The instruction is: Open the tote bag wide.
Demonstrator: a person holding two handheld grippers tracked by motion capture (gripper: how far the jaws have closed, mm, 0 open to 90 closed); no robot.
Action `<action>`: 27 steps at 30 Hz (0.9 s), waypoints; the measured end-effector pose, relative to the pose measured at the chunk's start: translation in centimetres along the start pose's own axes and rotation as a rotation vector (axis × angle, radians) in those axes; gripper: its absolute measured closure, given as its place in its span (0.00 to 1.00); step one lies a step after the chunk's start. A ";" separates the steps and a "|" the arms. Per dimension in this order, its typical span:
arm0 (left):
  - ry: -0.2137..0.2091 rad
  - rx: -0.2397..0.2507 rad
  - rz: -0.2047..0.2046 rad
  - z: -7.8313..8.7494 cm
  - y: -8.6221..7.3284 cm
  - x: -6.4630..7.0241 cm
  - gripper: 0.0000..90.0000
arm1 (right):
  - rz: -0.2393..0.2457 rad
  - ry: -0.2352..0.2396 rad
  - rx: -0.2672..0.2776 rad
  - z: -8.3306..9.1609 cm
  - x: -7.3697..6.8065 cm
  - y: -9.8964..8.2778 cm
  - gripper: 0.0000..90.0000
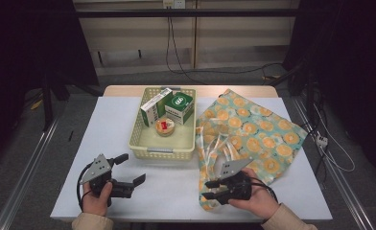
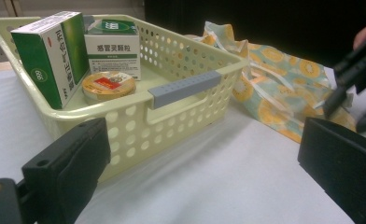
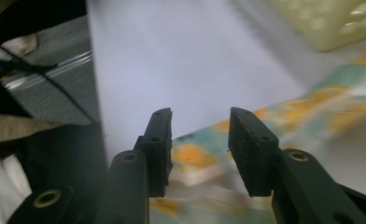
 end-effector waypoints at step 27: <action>-0.002 -0.002 0.016 -0.2 -0.2 0.0 0.02 | -0.007 -0.127 -0.094 -0.4 5.9 -1.3 1.00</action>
Point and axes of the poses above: each handheld gripper's, and its own axes: z roughly backward along the jaws, y roughly out of its top, x roughly to its right, the point moved 4 cm from there along -z, roughly forward along the jaws, and after that the axes turned 13 degrees about x, right-handed, at the moved point
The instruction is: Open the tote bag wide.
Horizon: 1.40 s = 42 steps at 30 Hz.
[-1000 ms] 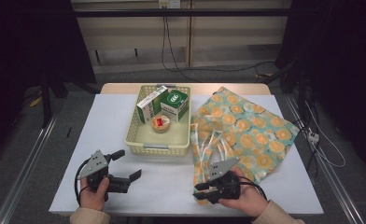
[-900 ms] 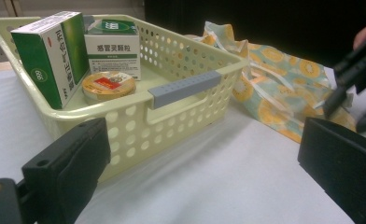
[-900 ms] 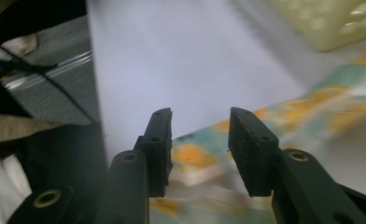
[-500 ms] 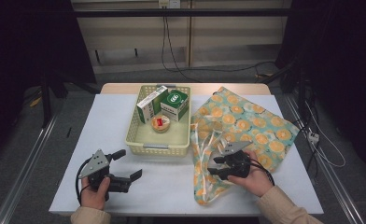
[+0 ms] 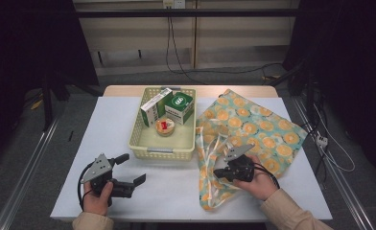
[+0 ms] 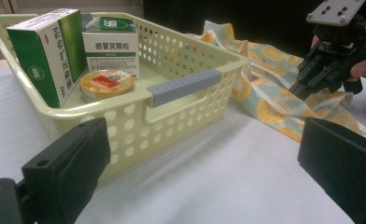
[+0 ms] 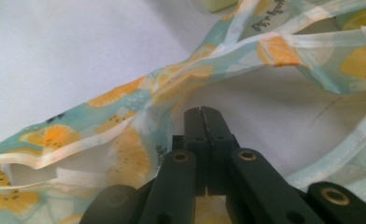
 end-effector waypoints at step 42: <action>0.006 0.006 -0.003 0.4 0.2 -0.2 0.02 | -0.084 -0.304 0.112 9.3 9.7 3.1 0.99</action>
Point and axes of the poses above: each handheld gripper's, and its own axes: z roughly backward along the jaws, y roughly out of its top, x roughly to its right, the point moved 4 cm from there along -z, roughly forward along the jaws, and after that the axes turned 13 degrees about x, right-handed, at the moved point
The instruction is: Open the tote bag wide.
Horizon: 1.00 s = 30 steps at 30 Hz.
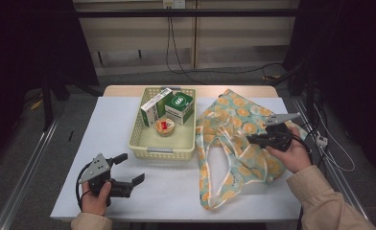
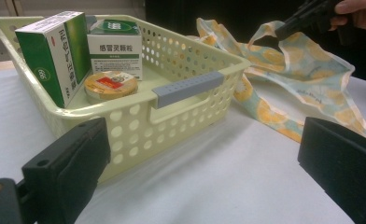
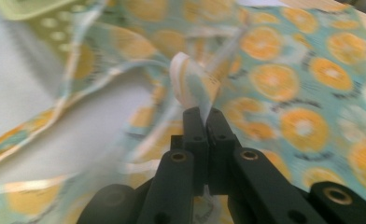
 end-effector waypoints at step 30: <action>-0.007 0.000 0.000 0.0 0.0 -0.1 0.02 | 0.059 -0.022 -0.046 -6.4 -2.5 -0.2 0.63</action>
Point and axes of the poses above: each handheld gripper's, and its own axes: z roughly backward along the jaws, y roughly out of its top, x roughly to its right, the point moved 4 cm from there along -z, roughly forward along the jaws, and after that the axes turned 13 degrees about x, right-handed, at the moved point
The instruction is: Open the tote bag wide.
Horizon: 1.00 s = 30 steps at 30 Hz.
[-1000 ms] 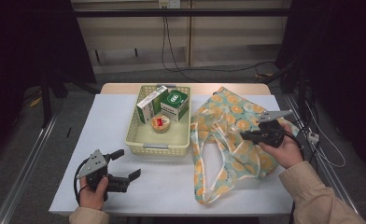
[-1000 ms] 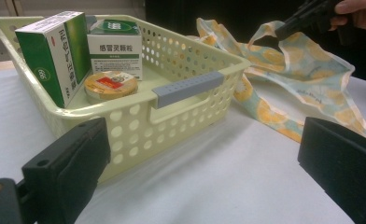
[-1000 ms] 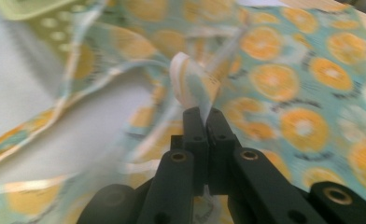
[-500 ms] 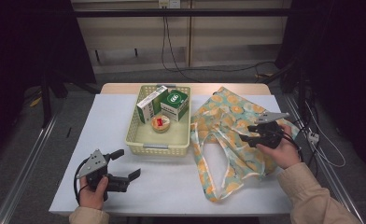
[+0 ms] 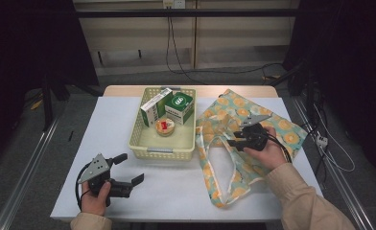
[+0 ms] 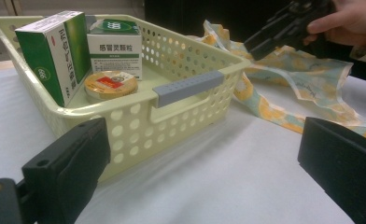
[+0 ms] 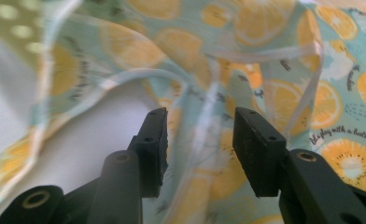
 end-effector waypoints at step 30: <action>-0.006 -0.004 -0.005 -0.2 0.0 0.2 0.02 | 0.002 0.155 -0.020 1.8 -3.0 -1.4 0.85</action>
Point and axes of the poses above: each handheld gripper's, and its own axes: z roughly backward along the jaws, y roughly out of its top, x roughly to its right, the point moved 4 cm from there along -z, roughly forward along the jaws, and after that the axes turned 13 degrees about x, right-handed, at the moved point
